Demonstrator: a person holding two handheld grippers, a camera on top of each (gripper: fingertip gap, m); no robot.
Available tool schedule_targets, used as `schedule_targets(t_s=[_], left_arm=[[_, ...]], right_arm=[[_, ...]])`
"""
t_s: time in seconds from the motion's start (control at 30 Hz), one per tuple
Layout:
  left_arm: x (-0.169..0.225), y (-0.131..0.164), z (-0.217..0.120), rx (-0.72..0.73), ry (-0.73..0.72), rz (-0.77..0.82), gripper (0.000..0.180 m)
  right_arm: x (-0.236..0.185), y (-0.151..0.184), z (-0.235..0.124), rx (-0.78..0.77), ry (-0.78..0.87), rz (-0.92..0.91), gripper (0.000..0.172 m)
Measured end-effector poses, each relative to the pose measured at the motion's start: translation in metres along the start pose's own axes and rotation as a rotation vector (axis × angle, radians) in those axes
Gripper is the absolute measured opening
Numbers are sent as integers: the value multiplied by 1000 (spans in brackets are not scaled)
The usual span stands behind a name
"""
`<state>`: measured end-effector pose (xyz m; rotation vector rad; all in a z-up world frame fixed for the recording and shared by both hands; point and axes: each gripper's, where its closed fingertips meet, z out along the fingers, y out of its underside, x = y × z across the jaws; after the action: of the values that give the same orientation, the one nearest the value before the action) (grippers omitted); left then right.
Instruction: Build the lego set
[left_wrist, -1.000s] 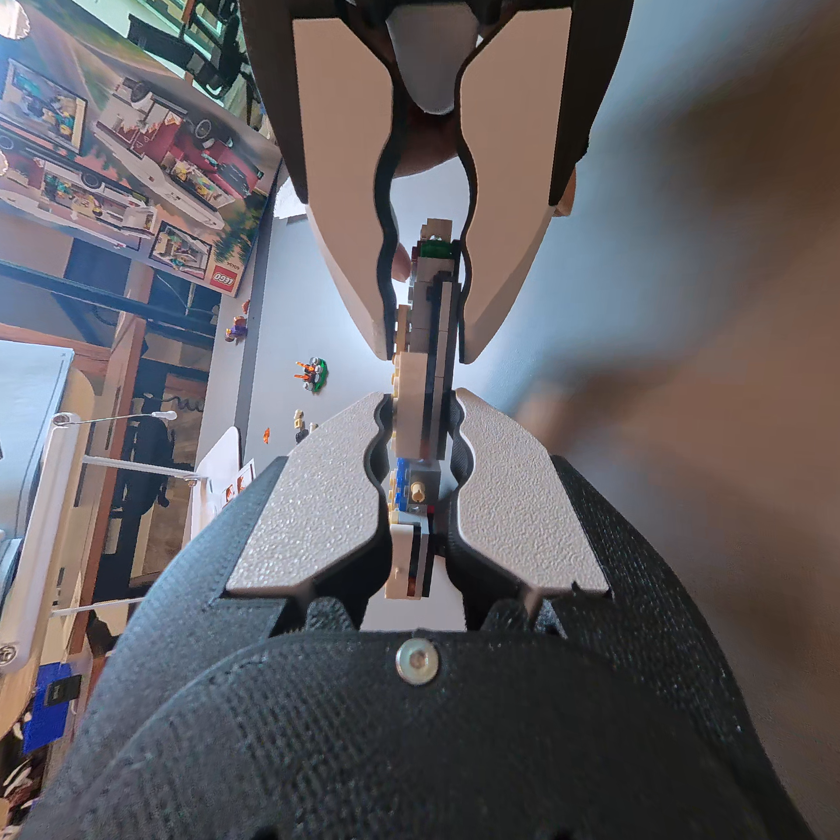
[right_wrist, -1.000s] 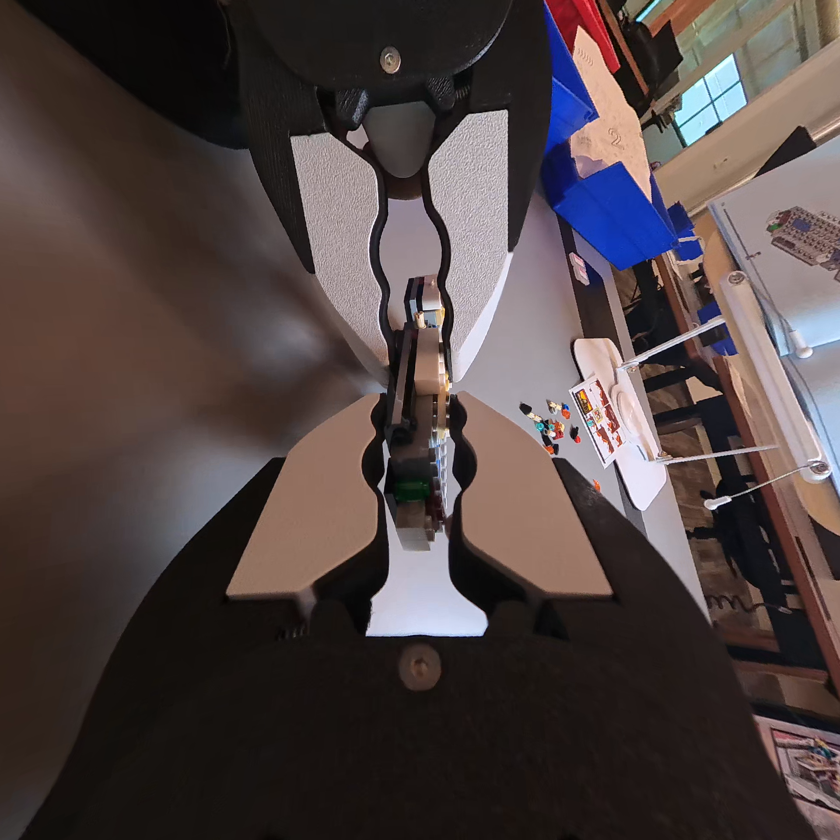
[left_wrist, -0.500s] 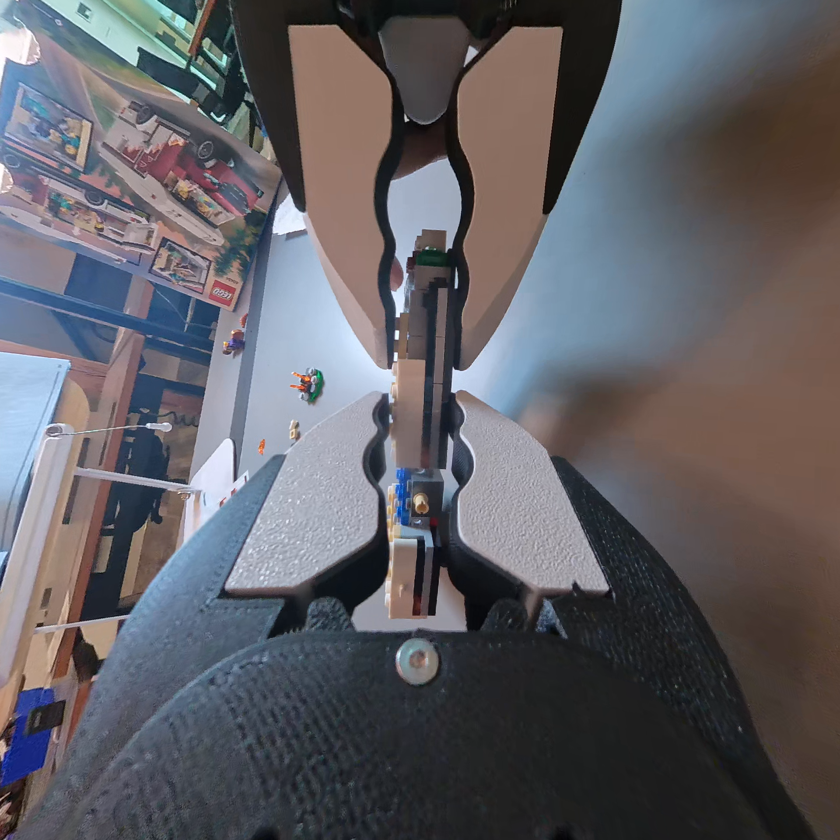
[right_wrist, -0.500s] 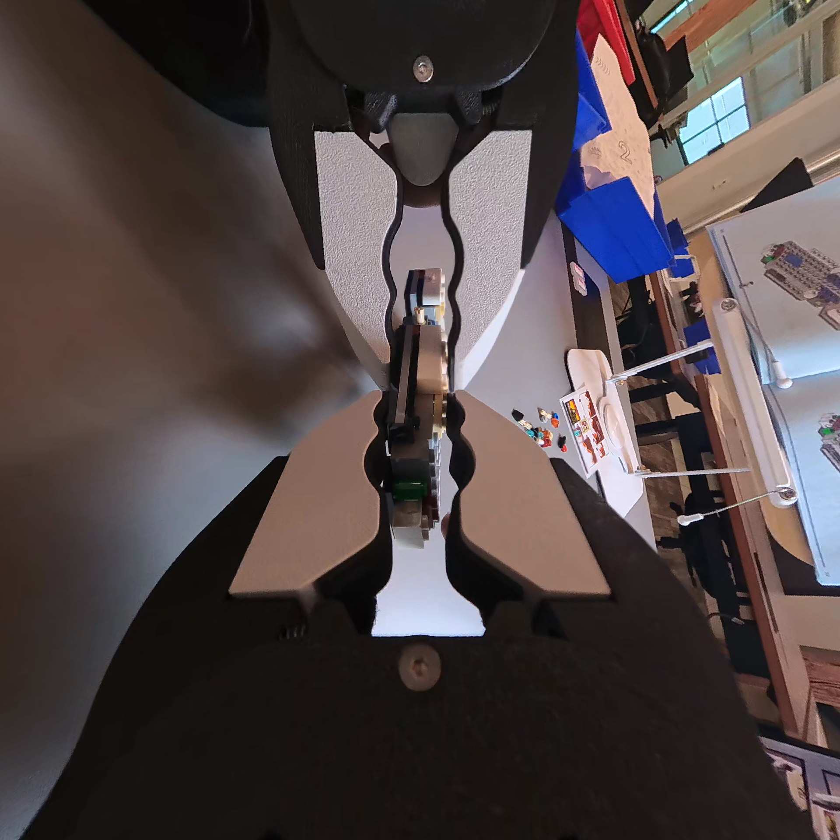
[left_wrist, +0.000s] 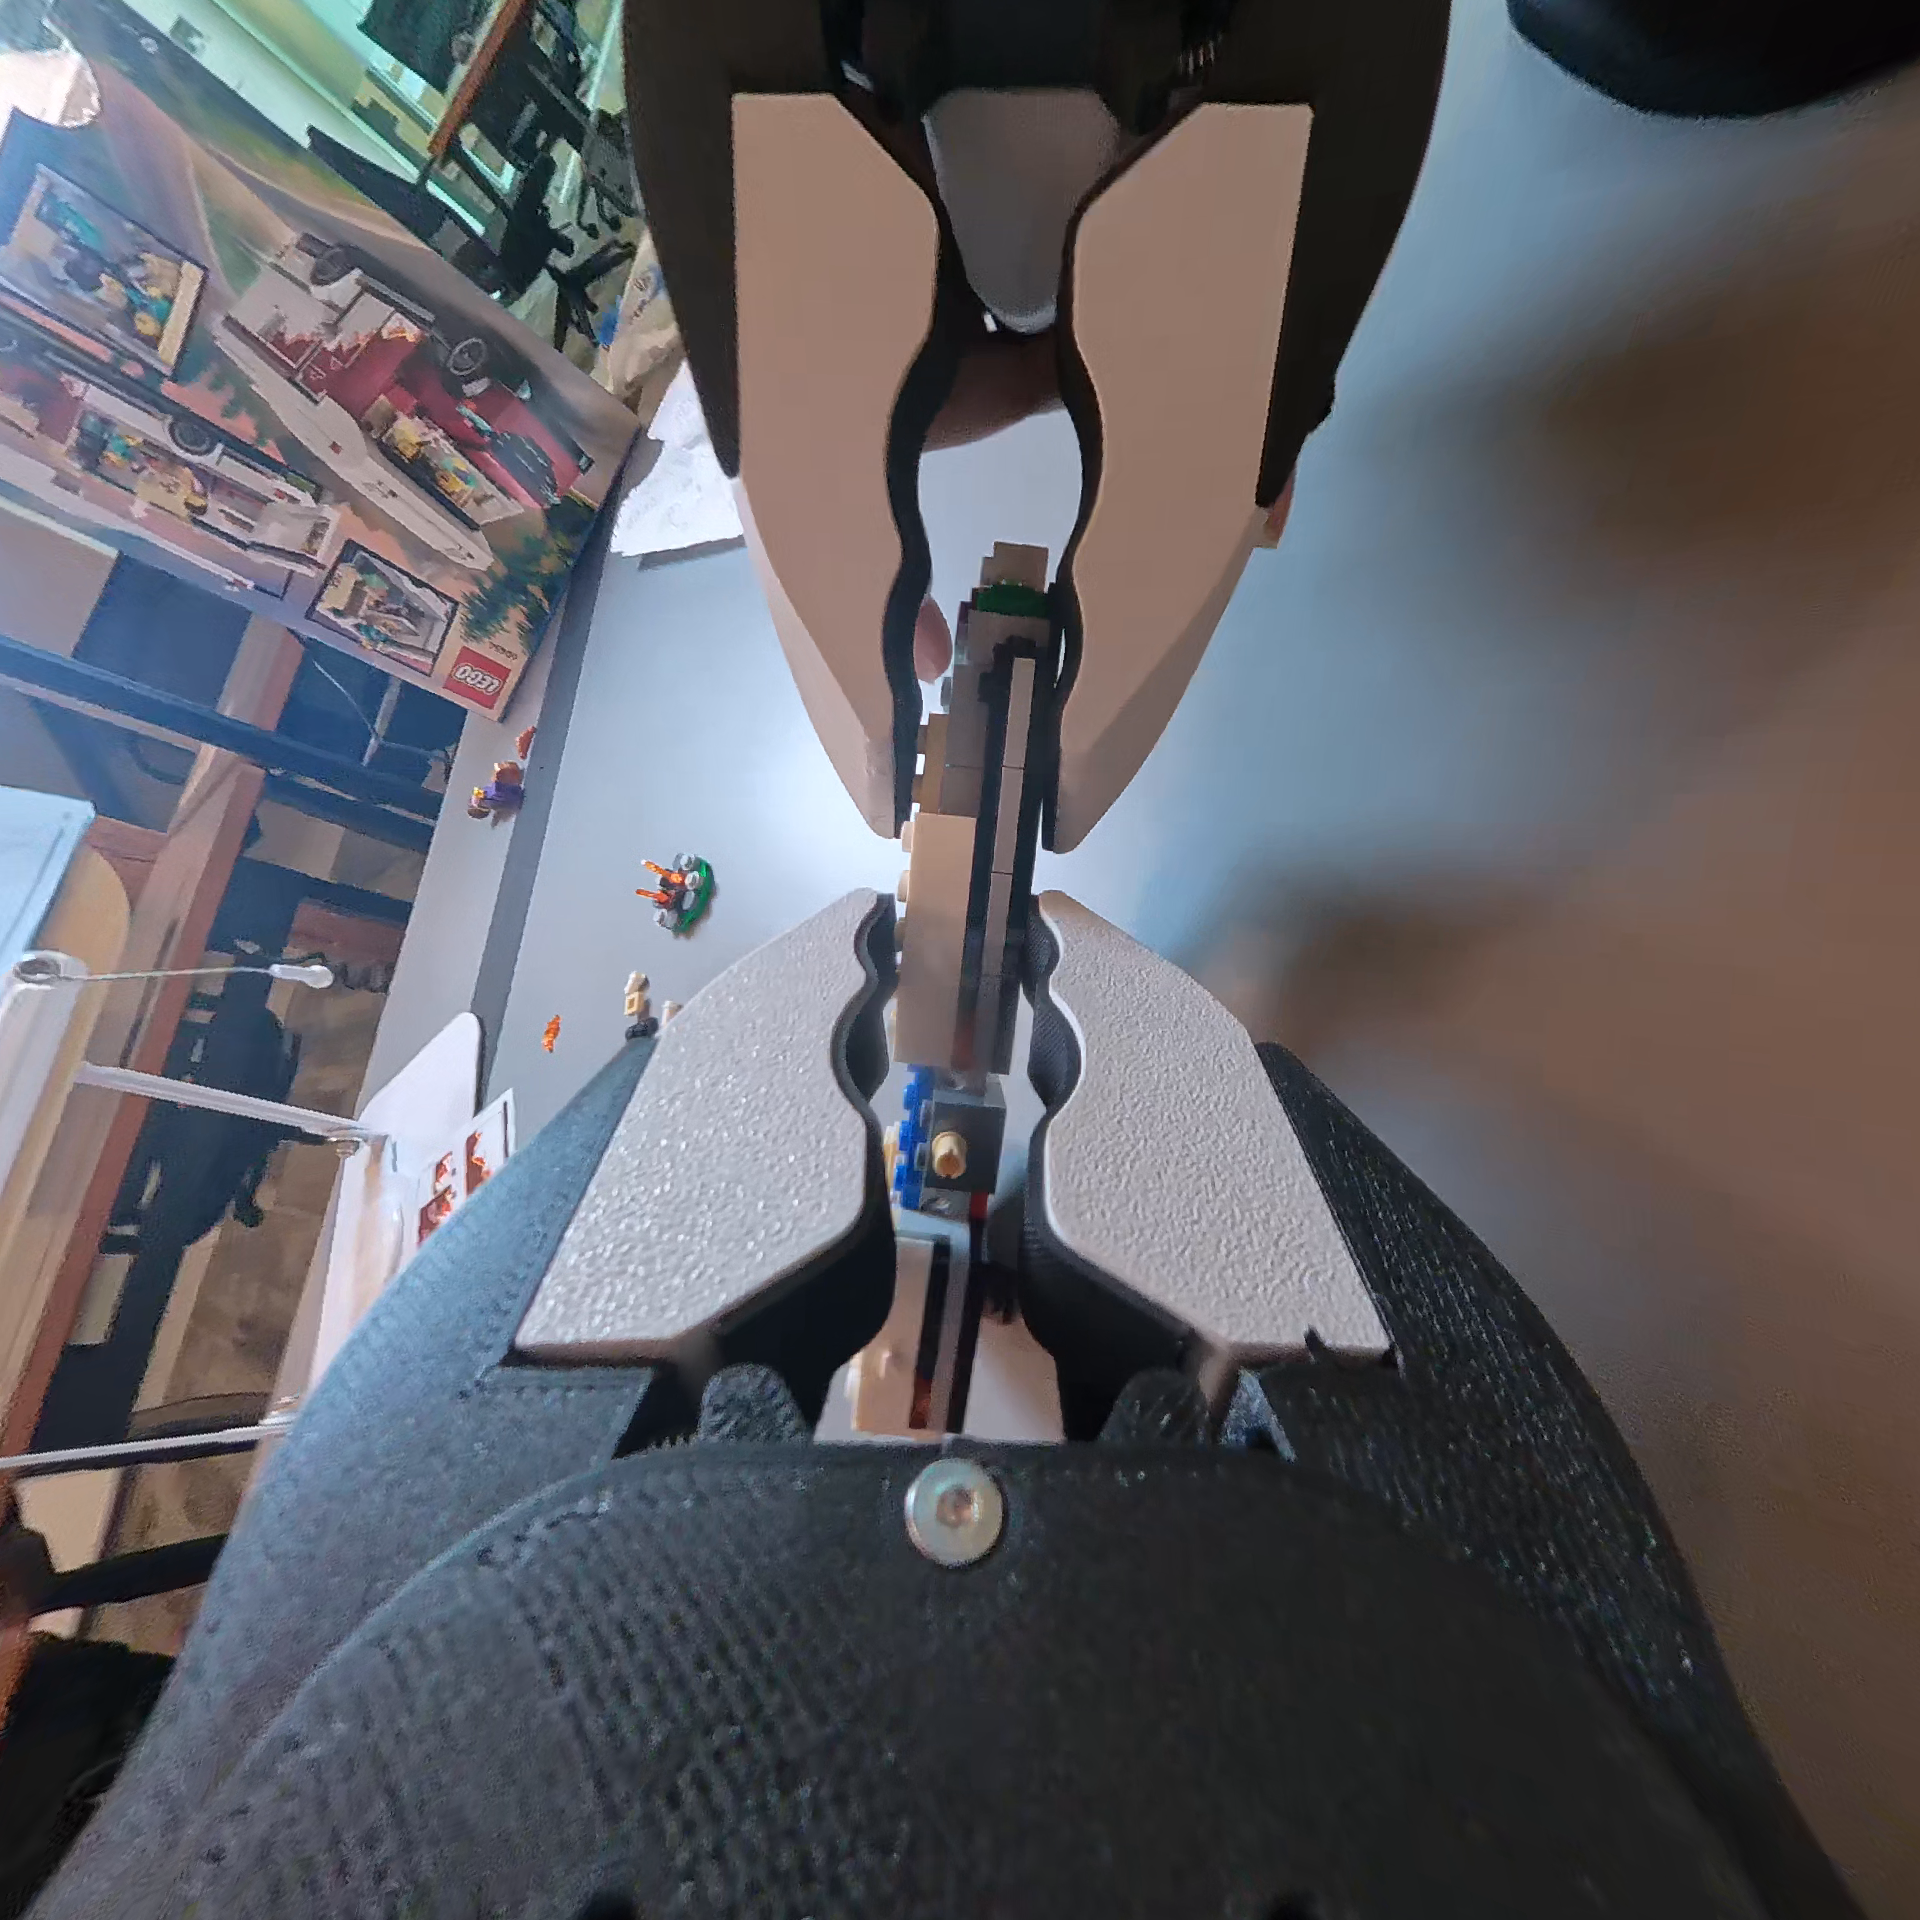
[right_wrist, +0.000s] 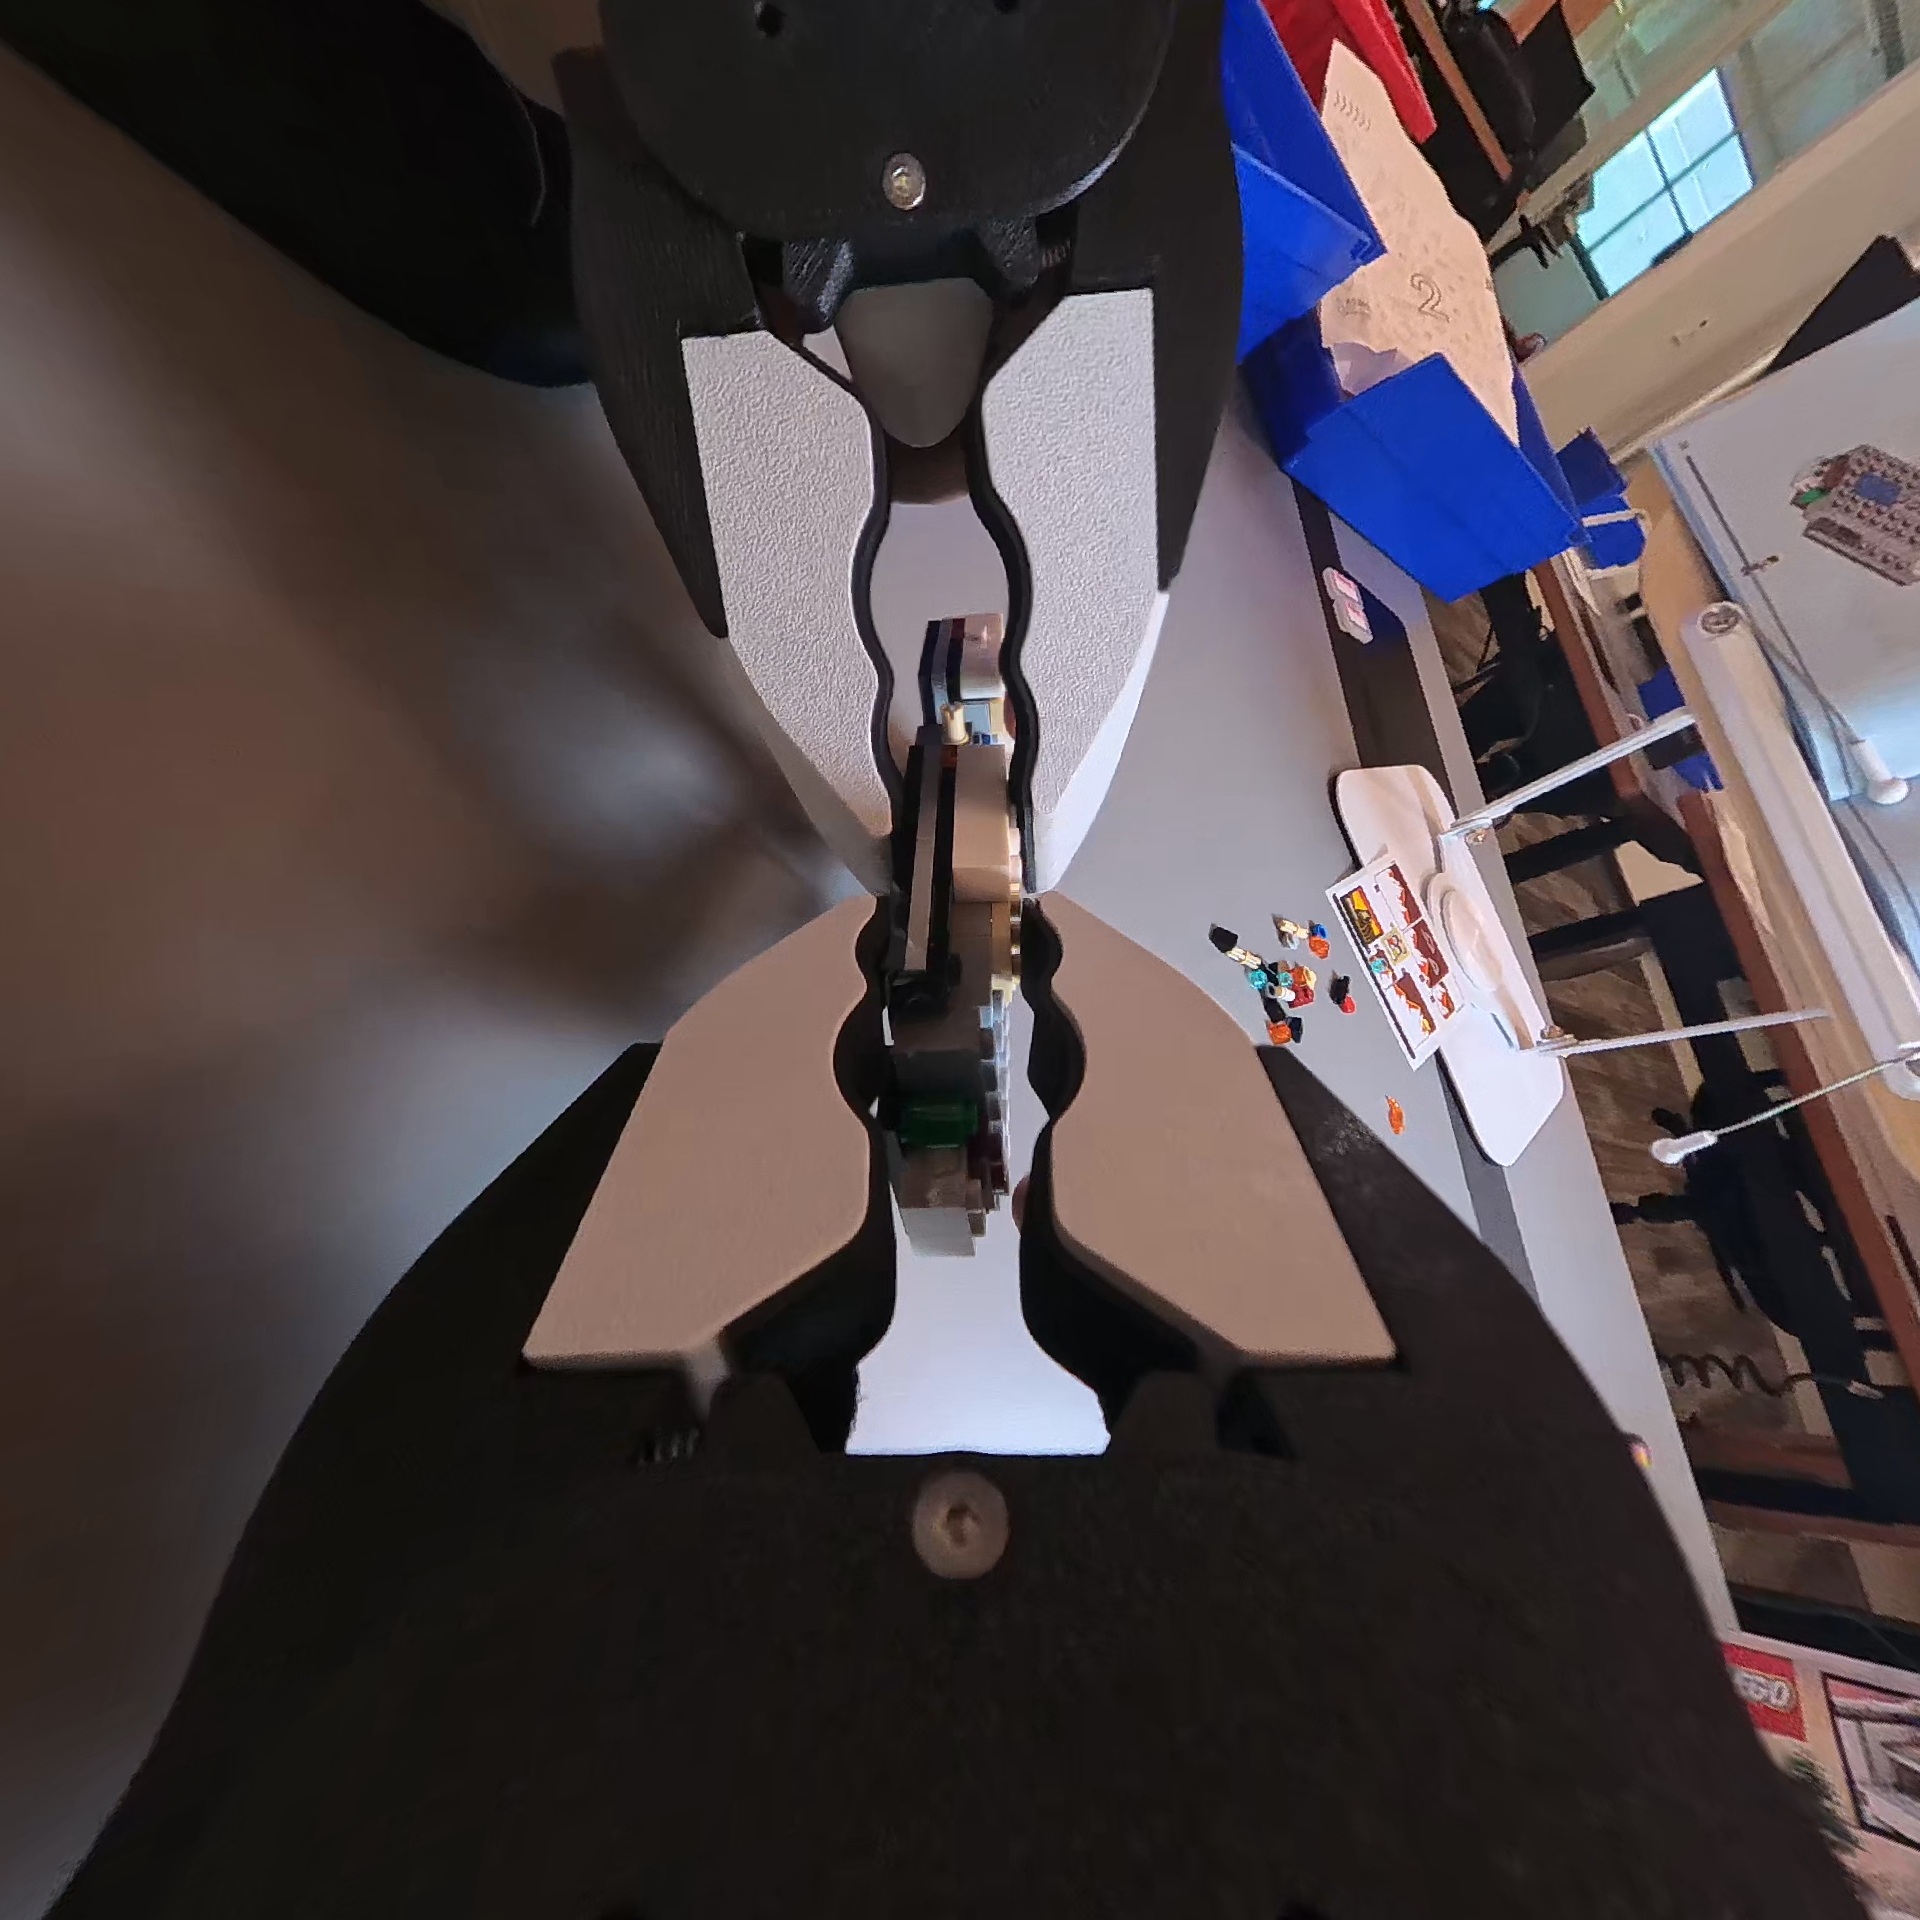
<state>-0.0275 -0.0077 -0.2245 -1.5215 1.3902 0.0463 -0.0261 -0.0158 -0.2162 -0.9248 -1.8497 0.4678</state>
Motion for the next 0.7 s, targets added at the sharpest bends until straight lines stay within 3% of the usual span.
schedule_targets(t_s=[0.07, 0.17, 0.3, 0.43, 0.57, 0.7], left_arm=[[-5, -2, -2, 18, -32, -15, 25], [-13, 5, -5, -17, -95, 19, 45], [-15, 11, -4, -33, -113, 34, 43], [-13, 11, 1, -42, -142, 122, 26], [-13, 8, -3, -1, -110, 80, 26], [-12, 5, -6, 21, -86, 68, 26]], right_arm=[[4, -3, 0, 14, 18, 22, 23], [6, 0, 0, 3, 32, 33, 23], [7, -3, 0, 7, 36, 33, 23], [8, -7, 0, 19, 30, 60, 23], [11, -11, -3, 45, 56, 53, 24], [10, -13, -7, 55, 20, 21, 38]])
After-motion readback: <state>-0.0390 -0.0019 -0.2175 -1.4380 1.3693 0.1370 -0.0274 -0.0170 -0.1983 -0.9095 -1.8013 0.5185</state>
